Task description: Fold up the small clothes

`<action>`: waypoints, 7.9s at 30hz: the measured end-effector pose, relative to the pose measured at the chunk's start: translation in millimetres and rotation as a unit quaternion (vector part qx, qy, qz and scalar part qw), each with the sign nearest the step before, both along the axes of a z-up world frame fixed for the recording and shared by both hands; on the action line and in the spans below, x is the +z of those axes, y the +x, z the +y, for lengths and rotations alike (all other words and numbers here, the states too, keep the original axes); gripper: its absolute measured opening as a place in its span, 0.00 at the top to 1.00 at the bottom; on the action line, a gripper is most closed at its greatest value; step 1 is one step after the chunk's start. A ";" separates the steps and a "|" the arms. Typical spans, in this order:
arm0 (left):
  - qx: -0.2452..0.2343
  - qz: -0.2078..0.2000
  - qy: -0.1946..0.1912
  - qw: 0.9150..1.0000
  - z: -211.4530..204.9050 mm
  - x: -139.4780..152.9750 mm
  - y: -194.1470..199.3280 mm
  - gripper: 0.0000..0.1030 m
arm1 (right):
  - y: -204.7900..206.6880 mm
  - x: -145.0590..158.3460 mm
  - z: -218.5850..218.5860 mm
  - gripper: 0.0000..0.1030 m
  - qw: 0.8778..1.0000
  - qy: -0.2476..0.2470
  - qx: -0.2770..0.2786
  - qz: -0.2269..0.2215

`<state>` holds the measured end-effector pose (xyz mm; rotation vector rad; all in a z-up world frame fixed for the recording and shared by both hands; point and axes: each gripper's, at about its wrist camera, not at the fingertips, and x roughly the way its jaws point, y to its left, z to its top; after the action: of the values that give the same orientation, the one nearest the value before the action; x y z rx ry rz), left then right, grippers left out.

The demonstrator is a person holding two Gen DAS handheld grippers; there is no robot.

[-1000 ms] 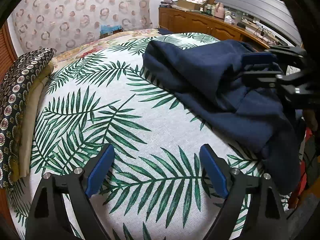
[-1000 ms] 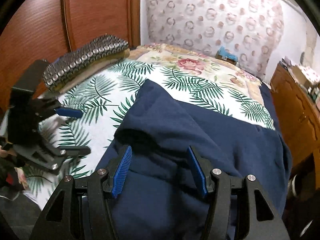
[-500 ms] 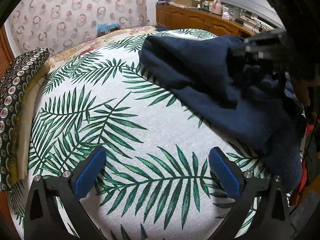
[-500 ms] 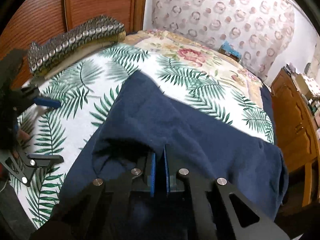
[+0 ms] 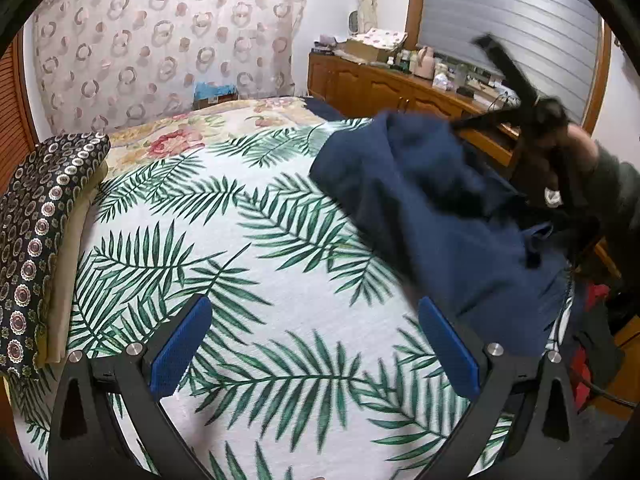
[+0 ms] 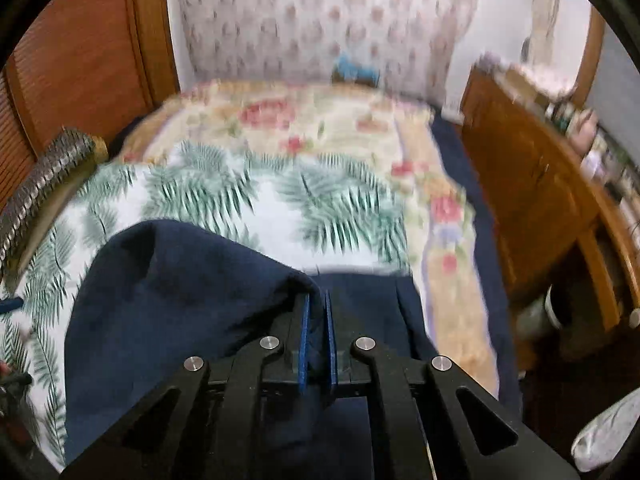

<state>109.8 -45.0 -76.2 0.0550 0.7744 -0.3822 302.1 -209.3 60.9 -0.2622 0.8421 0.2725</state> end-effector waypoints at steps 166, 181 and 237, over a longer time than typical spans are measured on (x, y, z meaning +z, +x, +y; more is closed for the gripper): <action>-0.105 0.073 -0.065 0.990 -114.6 -28.9 -64.4 0.42 | -299.2 -31.4 -162.5 0.97 0.993 0.075 -0.062 -0.065; -0.127 0.076 -0.070 0.987 -124.5 -30.5 -71.2 0.72 | -258.5 -72.7 -165.4 0.61 0.982 0.142 -0.109 -0.065; -0.009 -0.020 -0.099 0.995 -82.9 52.0 129.0 0.26 | -74.6 -44.1 -125.5 0.44 0.987 0.115 -0.065 -0.093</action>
<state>238.8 -128.0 -24.2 -0.1163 0.6930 -0.4711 227.5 -334.8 16.7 -0.0165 0.6333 0.2176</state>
